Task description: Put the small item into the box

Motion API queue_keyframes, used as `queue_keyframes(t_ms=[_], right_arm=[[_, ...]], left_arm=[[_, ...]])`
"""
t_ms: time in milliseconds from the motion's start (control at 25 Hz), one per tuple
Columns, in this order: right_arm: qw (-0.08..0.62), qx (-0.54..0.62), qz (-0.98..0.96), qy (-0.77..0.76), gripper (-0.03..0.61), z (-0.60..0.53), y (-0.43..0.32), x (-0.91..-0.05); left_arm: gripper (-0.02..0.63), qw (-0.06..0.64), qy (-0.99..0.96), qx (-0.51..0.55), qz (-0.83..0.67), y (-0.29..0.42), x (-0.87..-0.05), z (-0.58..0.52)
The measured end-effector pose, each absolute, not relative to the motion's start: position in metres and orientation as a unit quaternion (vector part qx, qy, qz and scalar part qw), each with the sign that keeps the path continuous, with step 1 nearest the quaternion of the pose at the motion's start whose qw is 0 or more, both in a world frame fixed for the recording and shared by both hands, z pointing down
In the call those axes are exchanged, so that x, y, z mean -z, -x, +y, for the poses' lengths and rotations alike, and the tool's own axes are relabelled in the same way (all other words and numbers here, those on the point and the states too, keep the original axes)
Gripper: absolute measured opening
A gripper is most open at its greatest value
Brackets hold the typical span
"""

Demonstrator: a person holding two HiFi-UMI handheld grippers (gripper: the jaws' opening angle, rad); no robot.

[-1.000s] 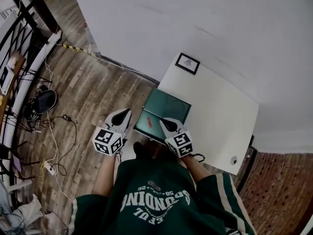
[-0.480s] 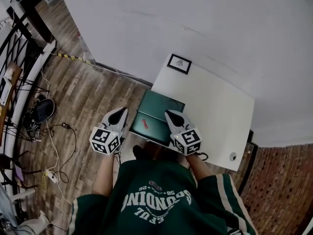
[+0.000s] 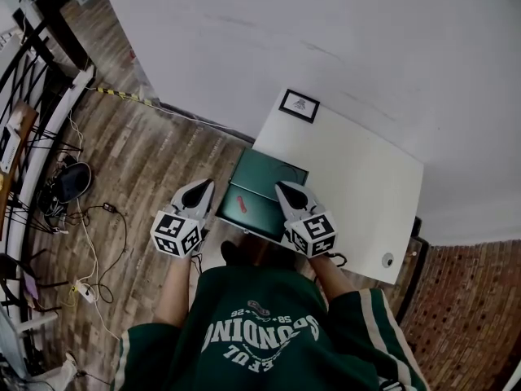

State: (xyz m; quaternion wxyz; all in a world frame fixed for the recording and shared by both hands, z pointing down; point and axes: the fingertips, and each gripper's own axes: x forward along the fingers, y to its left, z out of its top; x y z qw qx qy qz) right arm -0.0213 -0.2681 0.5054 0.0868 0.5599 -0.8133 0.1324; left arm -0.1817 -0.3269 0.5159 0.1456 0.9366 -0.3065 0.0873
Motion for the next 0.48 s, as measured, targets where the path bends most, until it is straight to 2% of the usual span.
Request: queue_keyframes(t_ms=[480], right_arm=[[0.084,-0.134,-0.815,-0.557,0.002,-0.2642,0.0278,-0.5089]], left_arm=[[0.051,0.148,-0.935,-0.087,-0.309,0.1859,-0.5201,-0.3214]])
